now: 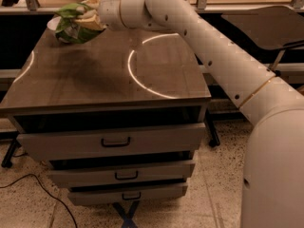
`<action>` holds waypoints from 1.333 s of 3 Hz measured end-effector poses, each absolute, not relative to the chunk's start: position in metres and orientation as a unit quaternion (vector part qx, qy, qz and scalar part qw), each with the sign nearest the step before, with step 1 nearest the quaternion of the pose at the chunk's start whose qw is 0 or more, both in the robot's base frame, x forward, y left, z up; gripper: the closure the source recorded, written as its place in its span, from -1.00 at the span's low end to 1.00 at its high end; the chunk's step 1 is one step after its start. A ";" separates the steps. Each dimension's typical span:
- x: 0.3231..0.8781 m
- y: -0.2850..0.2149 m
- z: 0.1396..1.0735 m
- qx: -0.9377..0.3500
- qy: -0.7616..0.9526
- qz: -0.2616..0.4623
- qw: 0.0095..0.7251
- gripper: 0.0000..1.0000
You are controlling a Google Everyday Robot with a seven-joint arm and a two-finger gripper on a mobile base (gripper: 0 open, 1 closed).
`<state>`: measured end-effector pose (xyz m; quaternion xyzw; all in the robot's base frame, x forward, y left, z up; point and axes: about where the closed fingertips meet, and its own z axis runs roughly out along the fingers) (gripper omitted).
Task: Pick green rice chip bag from white bowl and place on counter
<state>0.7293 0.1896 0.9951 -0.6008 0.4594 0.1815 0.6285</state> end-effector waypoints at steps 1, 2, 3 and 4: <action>0.729 0.191 0.993 -0.602 0.460 0.182 0.627 0.62; 0.729 0.194 0.994 -0.602 0.459 0.183 0.627 0.17; 0.728 0.198 0.992 -0.607 0.456 0.184 0.625 -0.40; 0.729 0.203 0.990 -0.617 0.451 0.182 0.619 -0.13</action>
Offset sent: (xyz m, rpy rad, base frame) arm -0.0003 0.0020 -0.0015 -0.0021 0.0016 0.0018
